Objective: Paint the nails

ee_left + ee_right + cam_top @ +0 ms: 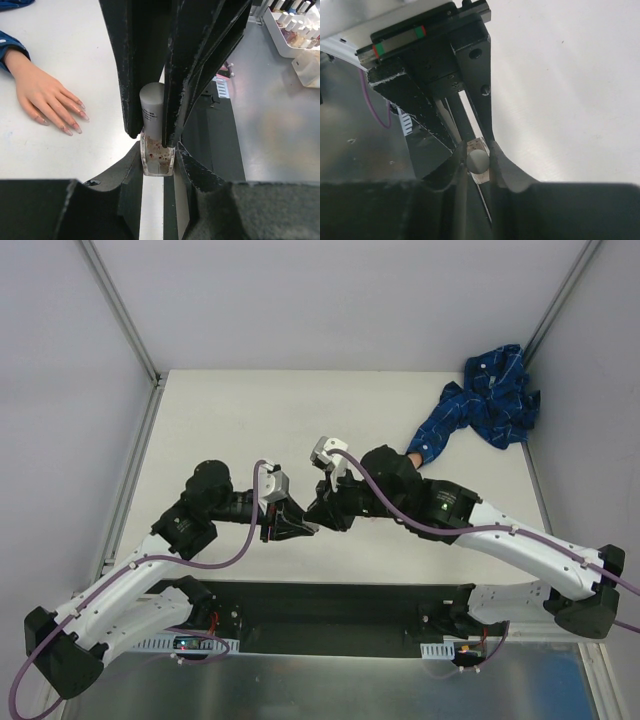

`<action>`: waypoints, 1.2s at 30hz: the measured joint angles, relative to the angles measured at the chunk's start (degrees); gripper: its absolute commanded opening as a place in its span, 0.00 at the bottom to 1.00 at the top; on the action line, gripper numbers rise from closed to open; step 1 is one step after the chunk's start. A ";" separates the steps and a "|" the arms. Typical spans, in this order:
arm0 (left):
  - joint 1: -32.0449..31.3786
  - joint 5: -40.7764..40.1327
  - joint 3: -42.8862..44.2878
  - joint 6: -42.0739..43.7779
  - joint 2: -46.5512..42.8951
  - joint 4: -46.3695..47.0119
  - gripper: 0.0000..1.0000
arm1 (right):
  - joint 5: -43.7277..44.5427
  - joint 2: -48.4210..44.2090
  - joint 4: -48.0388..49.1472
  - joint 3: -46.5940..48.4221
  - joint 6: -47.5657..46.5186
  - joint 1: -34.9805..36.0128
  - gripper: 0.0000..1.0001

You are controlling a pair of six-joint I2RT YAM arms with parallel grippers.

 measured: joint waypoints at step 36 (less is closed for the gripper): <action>0.13 -19.80 -1.42 2.10 -6.21 0.39 0.94 | 60.54 9.53 -0.74 5.90 20.57 14.95 0.01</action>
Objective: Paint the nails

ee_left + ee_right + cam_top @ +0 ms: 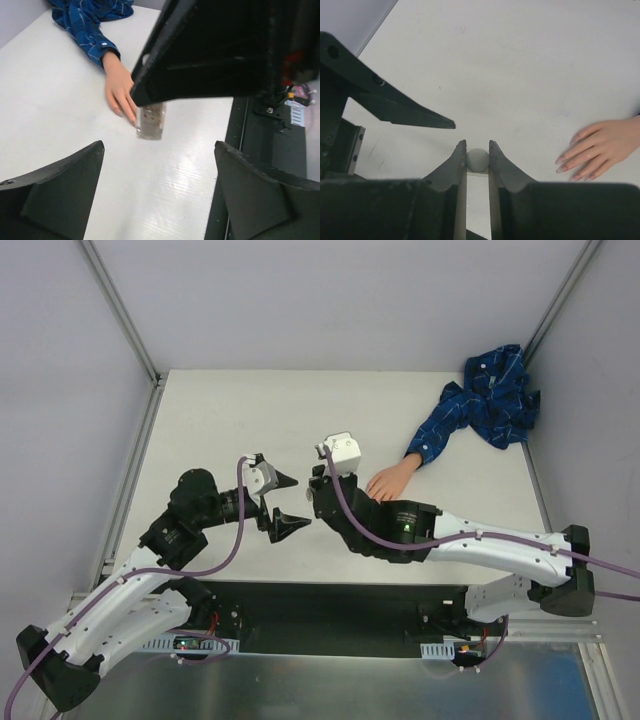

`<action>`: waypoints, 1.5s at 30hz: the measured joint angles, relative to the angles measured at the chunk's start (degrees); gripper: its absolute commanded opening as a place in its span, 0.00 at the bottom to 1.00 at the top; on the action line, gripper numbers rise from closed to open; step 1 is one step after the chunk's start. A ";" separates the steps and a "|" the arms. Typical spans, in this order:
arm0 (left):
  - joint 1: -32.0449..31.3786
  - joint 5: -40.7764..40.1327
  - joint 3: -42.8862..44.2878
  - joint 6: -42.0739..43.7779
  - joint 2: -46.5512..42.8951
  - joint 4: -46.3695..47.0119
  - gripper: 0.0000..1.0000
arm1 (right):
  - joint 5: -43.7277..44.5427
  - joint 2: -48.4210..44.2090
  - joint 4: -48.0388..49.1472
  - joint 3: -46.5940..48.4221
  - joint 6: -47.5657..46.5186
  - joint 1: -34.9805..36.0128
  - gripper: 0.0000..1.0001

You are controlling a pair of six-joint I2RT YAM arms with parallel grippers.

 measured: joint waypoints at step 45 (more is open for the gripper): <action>0.24 -50.47 -0.02 1.03 -8.13 -3.08 0.99 | -18.51 24.52 51.69 -28.83 -15.80 -16.13 0.13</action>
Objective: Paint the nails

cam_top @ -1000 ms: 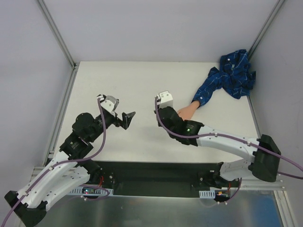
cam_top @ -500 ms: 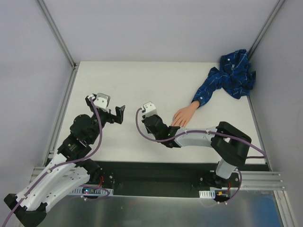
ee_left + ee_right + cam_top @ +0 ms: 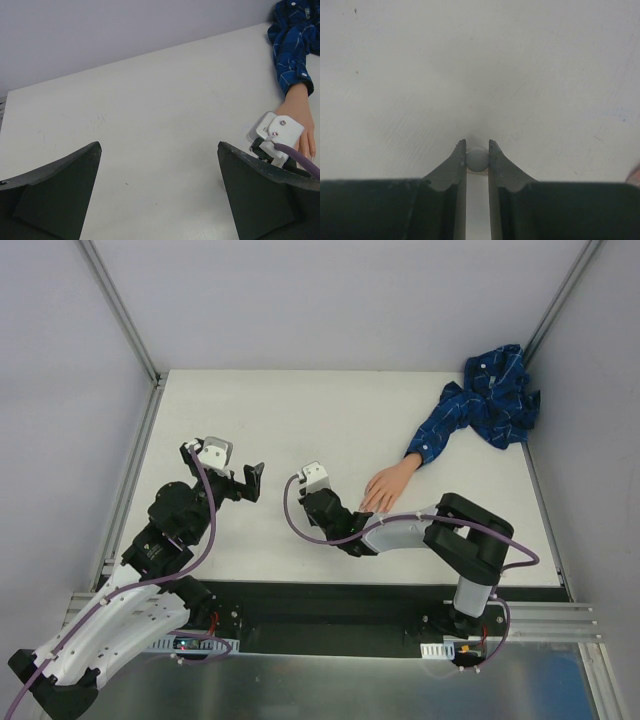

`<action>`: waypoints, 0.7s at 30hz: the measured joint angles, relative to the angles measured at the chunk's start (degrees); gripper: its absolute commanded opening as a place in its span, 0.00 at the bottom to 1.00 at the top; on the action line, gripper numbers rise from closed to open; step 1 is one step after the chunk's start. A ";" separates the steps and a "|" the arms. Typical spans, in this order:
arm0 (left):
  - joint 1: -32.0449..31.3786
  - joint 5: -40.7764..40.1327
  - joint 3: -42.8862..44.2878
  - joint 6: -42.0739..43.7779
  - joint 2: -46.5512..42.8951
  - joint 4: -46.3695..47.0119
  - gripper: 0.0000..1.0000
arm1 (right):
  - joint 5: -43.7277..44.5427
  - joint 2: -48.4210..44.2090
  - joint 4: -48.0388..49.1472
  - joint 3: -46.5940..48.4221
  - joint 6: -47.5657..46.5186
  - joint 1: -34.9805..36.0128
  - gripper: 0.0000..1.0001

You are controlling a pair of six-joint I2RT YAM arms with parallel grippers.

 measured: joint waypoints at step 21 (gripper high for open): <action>0.39 0.44 0.00 -0.33 0.22 -0.02 0.99 | 0.02 -18.75 -27.06 7.41 3.37 0.48 0.56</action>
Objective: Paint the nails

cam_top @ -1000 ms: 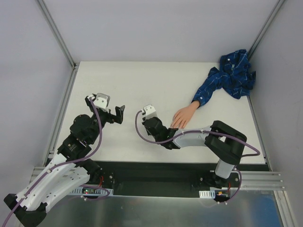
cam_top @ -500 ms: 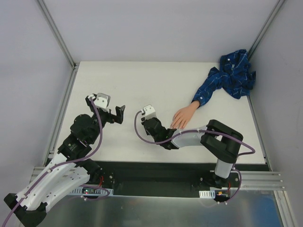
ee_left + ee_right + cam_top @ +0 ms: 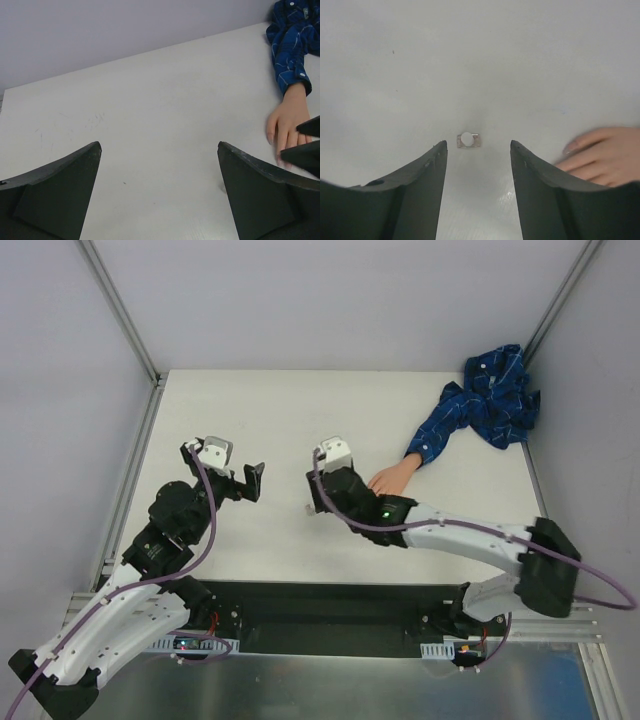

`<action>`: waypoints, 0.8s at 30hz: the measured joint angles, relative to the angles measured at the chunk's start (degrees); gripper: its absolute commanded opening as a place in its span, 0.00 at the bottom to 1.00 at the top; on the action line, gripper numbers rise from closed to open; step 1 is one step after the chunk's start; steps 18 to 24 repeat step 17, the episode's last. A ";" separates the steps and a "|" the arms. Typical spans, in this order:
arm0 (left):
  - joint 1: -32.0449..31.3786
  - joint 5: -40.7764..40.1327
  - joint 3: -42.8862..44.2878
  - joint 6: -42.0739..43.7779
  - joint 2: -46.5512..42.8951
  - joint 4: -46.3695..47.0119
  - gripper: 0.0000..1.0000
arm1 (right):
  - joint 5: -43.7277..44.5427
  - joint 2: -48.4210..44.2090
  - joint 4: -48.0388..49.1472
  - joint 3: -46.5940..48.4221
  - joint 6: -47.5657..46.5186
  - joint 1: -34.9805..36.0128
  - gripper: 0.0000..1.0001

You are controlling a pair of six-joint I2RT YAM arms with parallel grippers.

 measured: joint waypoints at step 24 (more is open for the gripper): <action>0.00 21.24 8.07 -17.18 2.49 -4.55 0.99 | 10.10 -55.76 -50.03 4.52 10.23 -0.52 0.96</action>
